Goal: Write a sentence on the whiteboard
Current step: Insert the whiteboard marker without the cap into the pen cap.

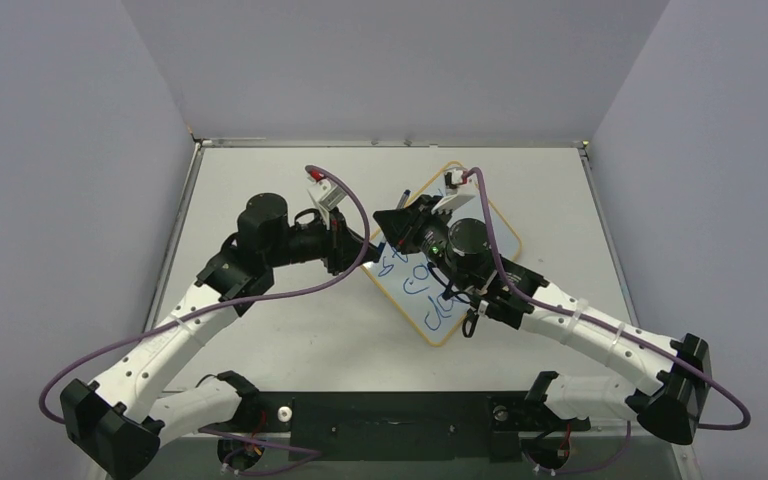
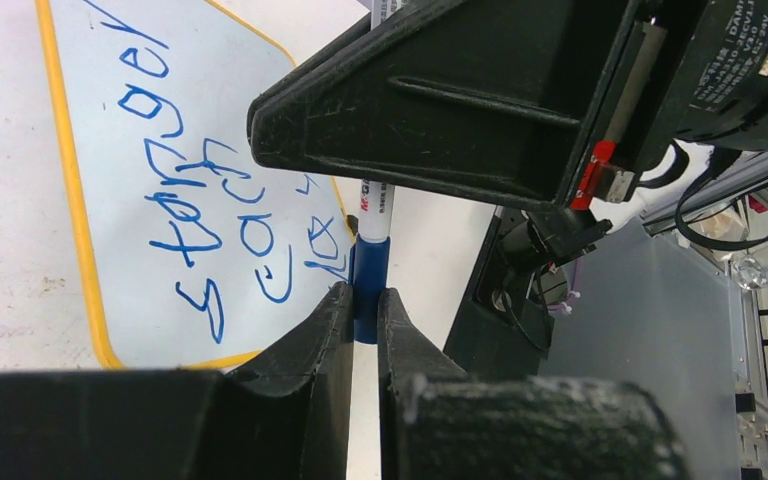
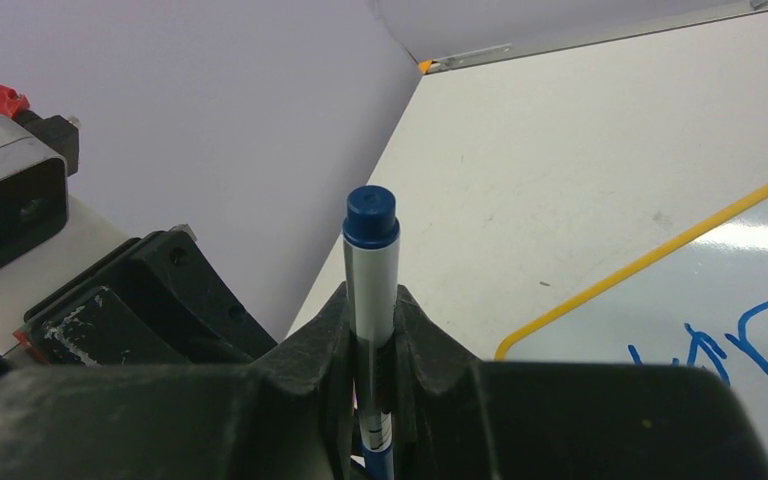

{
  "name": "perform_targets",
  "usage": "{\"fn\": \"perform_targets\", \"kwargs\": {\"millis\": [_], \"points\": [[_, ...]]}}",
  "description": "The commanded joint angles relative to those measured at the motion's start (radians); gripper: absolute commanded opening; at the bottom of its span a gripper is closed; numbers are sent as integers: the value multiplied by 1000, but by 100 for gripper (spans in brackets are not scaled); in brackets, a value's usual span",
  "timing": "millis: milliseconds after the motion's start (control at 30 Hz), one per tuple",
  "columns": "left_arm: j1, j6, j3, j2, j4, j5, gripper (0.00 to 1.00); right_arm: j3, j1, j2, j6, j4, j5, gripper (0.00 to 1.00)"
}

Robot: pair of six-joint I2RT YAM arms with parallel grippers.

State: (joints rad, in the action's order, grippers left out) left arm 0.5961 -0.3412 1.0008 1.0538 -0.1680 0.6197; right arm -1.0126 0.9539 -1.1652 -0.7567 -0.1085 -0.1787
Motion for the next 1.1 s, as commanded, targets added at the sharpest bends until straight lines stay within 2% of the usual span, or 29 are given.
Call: {"fn": "perform_targets", "kwargs": {"millis": [0, 733, 900, 1067], "points": [[7, -25, 95, 20, 309, -107, 0, -10, 98, -48, -72, 67, 148, 0], [6, -56, 251, 112, 420, -203, 0, -39, 138, -108, -78, 105, 154, 0], [7, -39, 289, 104, 388, -208, 0, -67, 156, -152, -74, 105, 144, 0], [4, 61, 309, 41, 167, -269, 29, -127, 158, -201, -64, 167, 120, 0]]}}
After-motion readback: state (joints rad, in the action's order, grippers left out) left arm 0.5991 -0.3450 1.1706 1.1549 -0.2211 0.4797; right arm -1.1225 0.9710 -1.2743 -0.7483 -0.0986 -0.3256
